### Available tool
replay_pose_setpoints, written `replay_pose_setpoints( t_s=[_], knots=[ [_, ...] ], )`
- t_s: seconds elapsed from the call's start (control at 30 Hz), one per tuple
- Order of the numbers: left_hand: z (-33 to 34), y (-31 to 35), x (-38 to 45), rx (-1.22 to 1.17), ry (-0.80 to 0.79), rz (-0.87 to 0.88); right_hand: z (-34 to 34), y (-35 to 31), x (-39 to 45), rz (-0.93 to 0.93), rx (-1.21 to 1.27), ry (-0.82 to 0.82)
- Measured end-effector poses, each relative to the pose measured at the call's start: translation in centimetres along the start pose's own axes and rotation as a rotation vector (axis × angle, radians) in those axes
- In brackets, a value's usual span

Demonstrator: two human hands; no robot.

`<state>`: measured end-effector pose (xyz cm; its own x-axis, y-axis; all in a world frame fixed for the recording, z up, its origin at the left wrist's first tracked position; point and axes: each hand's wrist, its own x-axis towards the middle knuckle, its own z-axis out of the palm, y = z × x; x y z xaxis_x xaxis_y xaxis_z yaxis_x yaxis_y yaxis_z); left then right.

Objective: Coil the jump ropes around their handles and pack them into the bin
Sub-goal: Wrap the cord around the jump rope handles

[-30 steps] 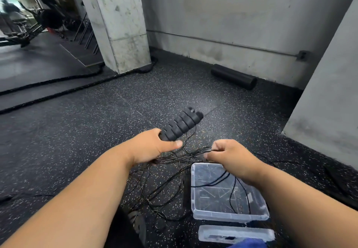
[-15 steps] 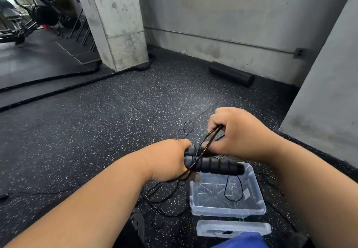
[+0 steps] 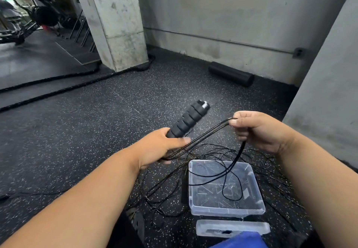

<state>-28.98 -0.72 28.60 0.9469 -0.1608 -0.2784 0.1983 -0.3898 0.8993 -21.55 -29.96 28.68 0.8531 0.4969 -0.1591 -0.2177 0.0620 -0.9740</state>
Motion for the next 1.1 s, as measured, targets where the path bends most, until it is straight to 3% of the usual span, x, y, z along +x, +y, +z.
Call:
replay_pose_setpoints(
  t_s=[0.17,0.3,0.47,0.57,0.63,0.7,0.83,1.0,1.1],
  knots=[
    [0.1,0.3,-0.9,-0.499,-0.122,-0.023,-2.1,0.9,0.2,0.066,0.156,0.037],
    [-0.3,0.7,-1.4,-0.517,-0.135,-0.047,-2.0,2.8,0.6,0.173,-0.124,0.115],
    [0.9,0.6,-0.9,-0.570,-0.078,-0.082,0.7,4.8,0.8,0.218,-0.334,0.045],
    [2.1,0.4,-0.5,-0.556,-0.020,-0.071,3.2,4.4,0.3,0.223,-0.484,-0.148],
    [2.8,0.3,-0.2,-0.524,0.010,-0.049,5.1,4.2,-0.1,0.246,-0.407,-0.405],
    [3.4,0.3,0.0,-0.491,0.022,-0.028,6.7,4.5,-0.3,0.245,-0.329,-0.558],
    [3.4,0.2,0.0,-0.471,-0.037,-0.033,8.1,6.3,-0.2,0.242,-0.361,-0.401],
    [2.3,0.0,-0.2,-0.379,-0.129,-0.080,7.1,5.6,0.0,0.105,-0.744,-0.227],
    [2.1,-0.7,0.2,-0.153,-0.065,-0.052,6.5,4.3,-0.1,0.029,-0.858,-0.118]
  ],
)
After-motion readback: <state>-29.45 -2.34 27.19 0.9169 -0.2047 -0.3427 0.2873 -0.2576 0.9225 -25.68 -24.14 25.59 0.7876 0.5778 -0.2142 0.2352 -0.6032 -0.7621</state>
